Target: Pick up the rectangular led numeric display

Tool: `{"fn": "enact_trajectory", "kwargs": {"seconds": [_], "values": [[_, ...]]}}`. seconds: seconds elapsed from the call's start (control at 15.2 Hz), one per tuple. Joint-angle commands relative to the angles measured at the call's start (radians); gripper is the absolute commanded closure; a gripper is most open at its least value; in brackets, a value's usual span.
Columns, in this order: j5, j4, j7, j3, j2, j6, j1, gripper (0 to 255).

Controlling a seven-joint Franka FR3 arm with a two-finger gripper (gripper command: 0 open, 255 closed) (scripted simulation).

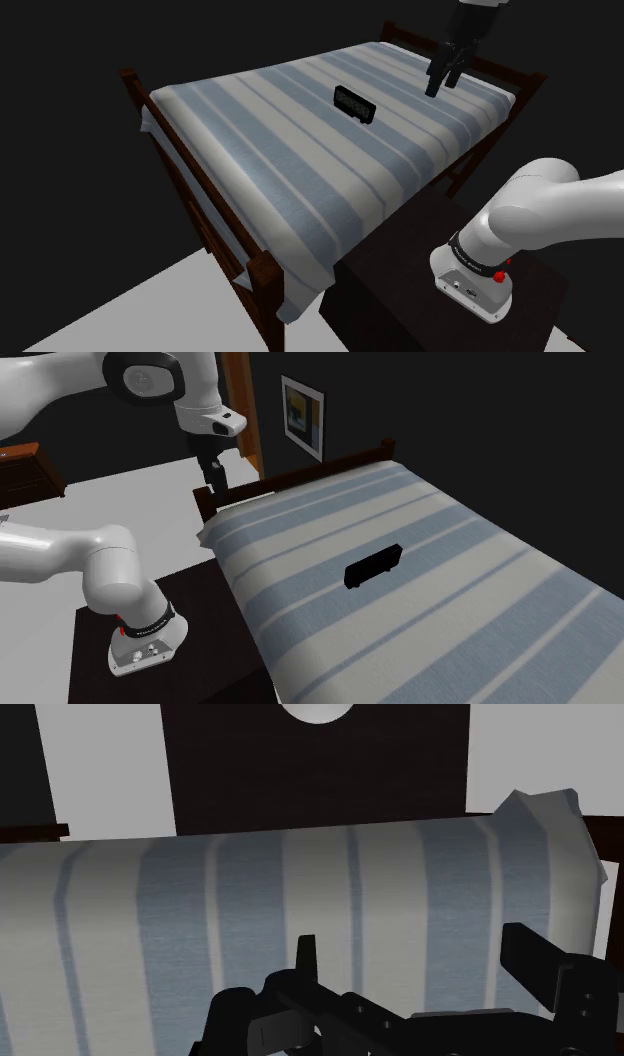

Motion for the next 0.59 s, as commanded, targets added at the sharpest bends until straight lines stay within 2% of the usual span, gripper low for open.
{"fn": "enact_trajectory", "kwargs": {"seconds": [0.0, 0.53], "values": [[0.000, 0.000, 0.000, 0.000, 0.000, 0.000, 0.000, 0], [-0.046, 0.052, -0.074, -0.068, 0.259, 0.192, -0.018, 0]]}}
